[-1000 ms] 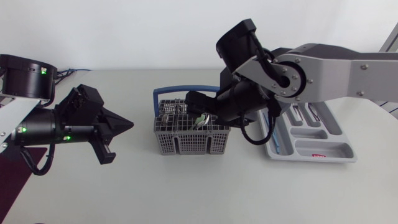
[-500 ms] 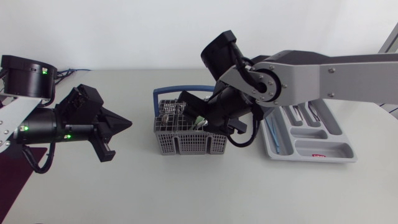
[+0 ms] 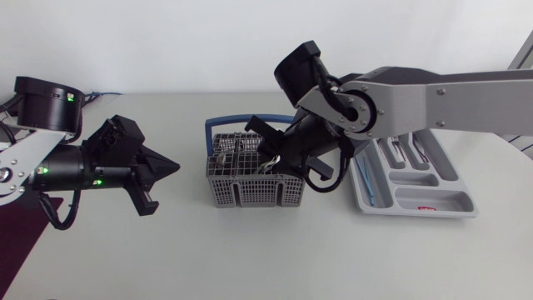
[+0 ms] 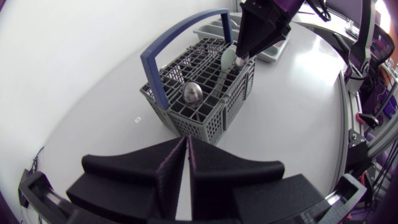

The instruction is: Unload the cutlery basket into the drawer organizer.

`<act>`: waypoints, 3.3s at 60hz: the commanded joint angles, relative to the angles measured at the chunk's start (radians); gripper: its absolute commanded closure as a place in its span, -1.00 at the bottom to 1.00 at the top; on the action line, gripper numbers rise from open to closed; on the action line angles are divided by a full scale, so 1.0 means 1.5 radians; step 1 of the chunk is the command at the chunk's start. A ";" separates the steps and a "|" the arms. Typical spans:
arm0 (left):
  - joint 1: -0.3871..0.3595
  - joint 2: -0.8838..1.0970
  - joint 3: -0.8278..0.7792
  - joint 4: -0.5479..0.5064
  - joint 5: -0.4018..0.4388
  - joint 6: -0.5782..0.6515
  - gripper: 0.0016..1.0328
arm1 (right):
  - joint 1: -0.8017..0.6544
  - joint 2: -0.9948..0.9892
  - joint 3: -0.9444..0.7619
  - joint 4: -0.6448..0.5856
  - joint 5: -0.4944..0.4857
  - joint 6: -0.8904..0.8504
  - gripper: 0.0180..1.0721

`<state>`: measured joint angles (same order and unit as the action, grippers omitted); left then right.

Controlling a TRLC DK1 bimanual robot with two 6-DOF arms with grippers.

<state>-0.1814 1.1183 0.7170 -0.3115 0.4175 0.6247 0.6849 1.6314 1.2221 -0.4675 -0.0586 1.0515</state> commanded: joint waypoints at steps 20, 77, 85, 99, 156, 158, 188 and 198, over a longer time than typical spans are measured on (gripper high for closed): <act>0.001 0.024 -0.013 0.012 0.006 0.005 0.63 | -0.006 0.028 0.010 0.017 -0.029 0.028 0.64; 0.004 0.047 -0.004 0.023 0.011 0.013 0.63 | -0.032 0.021 -0.016 0.041 -0.025 0.033 0.46; 0.004 0.056 -0.004 0.030 0.014 0.013 0.63 | -0.033 0.023 -0.014 0.042 -0.025 0.034 0.64; 0.009 0.061 -0.003 0.032 0.018 0.018 0.63 | -0.033 0.034 -0.016 0.053 -0.029 0.034 0.84; 0.006 0.056 -0.008 0.031 0.019 0.017 0.63 | -0.056 -0.047 -0.048 0.053 -0.066 0.024 0.89; 0.005 0.055 -0.008 0.031 0.019 0.017 0.63 | -0.061 -0.050 -0.050 0.053 -0.068 0.024 0.89; -0.001 0.053 0.002 0.025 0.018 0.014 0.63 | -0.120 -0.129 -0.127 0.050 -0.158 -0.038 0.89; -0.006 0.050 0.003 0.023 0.018 0.011 0.63 | -0.152 -0.153 -0.155 0.057 -0.193 -0.060 0.89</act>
<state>-0.1822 1.1942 0.7170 -0.2714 0.4366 0.6289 0.4770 1.4200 1.0290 -0.3702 -0.3416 0.9897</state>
